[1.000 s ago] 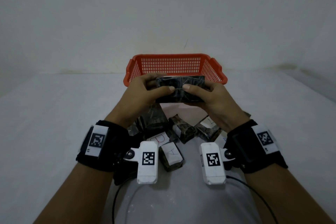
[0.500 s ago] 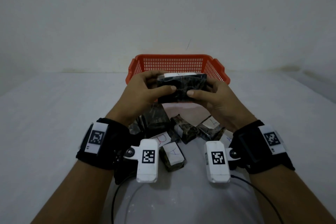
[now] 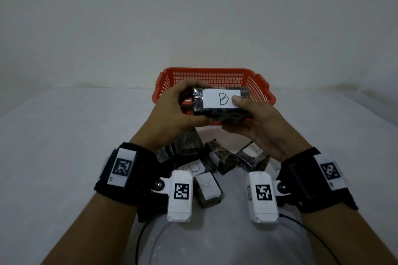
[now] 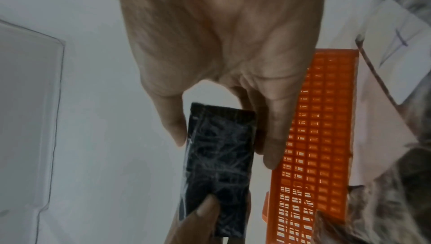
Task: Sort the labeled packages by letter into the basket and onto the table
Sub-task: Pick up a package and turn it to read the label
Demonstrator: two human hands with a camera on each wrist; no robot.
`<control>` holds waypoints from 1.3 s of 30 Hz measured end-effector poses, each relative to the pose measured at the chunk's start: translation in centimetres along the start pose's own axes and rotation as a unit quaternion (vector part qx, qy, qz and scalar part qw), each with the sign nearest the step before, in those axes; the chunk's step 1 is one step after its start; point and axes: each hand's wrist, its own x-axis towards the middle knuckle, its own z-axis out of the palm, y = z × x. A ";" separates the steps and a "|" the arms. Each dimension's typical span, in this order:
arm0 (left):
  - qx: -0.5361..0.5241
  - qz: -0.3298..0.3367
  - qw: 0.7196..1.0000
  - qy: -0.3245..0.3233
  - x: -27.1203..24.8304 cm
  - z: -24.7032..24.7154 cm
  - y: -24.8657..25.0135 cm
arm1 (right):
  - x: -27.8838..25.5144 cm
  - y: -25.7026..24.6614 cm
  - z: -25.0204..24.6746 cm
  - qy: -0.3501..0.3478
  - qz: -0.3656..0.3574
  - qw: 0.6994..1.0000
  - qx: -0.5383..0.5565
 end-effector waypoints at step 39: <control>-0.024 -0.089 0.996 -0.007 0.0 0.1 0.0 | -0.7 -0.6 1.4 -0.002 -0.031 0.999 0.020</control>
